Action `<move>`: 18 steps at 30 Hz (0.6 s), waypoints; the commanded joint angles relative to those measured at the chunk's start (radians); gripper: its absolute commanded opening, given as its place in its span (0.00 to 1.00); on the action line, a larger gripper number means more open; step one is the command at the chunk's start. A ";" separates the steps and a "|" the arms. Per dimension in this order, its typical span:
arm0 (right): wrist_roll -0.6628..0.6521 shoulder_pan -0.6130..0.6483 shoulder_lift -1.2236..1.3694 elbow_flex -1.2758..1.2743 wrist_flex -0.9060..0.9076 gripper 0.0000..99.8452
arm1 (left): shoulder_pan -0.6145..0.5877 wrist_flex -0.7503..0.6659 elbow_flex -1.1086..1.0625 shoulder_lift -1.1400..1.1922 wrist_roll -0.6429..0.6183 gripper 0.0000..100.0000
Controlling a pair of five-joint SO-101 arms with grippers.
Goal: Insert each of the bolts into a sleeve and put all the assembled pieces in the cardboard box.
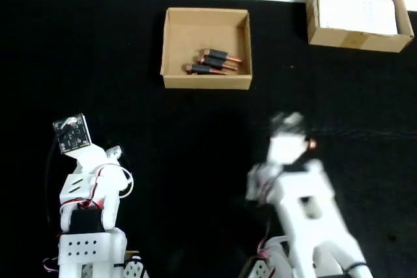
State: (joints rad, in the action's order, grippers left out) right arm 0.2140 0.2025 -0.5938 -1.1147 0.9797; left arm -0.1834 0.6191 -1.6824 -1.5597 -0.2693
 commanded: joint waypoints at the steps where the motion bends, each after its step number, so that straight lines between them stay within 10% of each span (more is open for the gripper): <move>1: -0.025 -0.116 -0.013 0.346 0.150 0.01 | 0.016 -0.020 -0.021 0.005 0.008 0.01; 18: -0.023 -0.555 -0.317 1.046 0.642 0.01 | 0.050 0.092 0.045 0.010 0.005 0.01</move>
State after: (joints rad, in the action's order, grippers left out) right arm 0.1987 -0.2593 -0.7656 -0.1158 1.6333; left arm -0.1649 0.6452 -1.6763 -1.5551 -0.2693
